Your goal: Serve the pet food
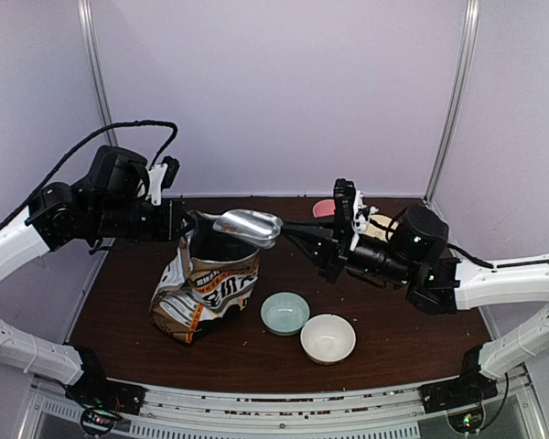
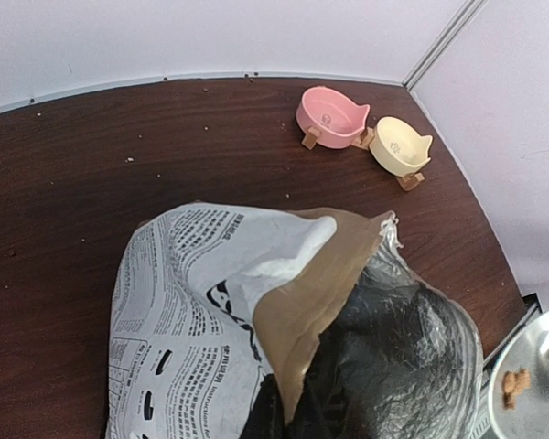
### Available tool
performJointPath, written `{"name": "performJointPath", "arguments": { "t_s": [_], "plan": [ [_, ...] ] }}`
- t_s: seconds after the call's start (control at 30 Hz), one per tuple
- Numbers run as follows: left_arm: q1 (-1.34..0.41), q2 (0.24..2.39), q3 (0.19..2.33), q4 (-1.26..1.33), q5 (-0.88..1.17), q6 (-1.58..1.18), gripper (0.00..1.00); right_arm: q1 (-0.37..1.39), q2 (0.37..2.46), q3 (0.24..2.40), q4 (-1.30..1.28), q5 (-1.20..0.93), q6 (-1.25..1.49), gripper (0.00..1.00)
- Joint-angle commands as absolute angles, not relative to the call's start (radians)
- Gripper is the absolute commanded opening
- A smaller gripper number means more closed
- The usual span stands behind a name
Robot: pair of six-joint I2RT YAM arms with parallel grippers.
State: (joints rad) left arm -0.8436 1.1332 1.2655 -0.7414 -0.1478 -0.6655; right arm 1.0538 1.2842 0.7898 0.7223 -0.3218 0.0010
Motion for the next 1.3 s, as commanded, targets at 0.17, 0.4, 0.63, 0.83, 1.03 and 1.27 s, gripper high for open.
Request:
{"name": "performJointPath", "arguments": {
  "t_s": [0.17,0.4,0.63,0.83,1.03,1.27],
  "plan": [
    [-0.838,1.110,1.288,-0.611,-0.158,-0.672,0.00,1.055,1.226,0.799,0.757,-0.242,0.010,0.00],
    [-0.838,1.105,1.245,-0.521,-0.038,-0.564,0.00,1.013,1.271,0.888,0.488,-0.381,0.039,0.00],
    [-0.844,1.166,1.222,-0.520,0.026,-0.484,0.00,1.013,1.317,0.955,0.125,-0.421,0.031,0.00],
    [-0.854,1.218,1.207,-0.506,0.068,-0.414,0.00,1.013,1.446,1.102,-0.237,-0.342,-0.022,0.00],
    [-0.905,1.312,1.211,-0.462,0.029,-0.370,0.00,1.012,1.627,1.319,-0.533,-0.354,-0.076,0.00],
    [-0.918,1.360,1.154,-0.283,-0.043,-0.414,0.00,1.005,1.758,1.373,-0.568,-0.356,-0.069,0.00]
  ]
}}
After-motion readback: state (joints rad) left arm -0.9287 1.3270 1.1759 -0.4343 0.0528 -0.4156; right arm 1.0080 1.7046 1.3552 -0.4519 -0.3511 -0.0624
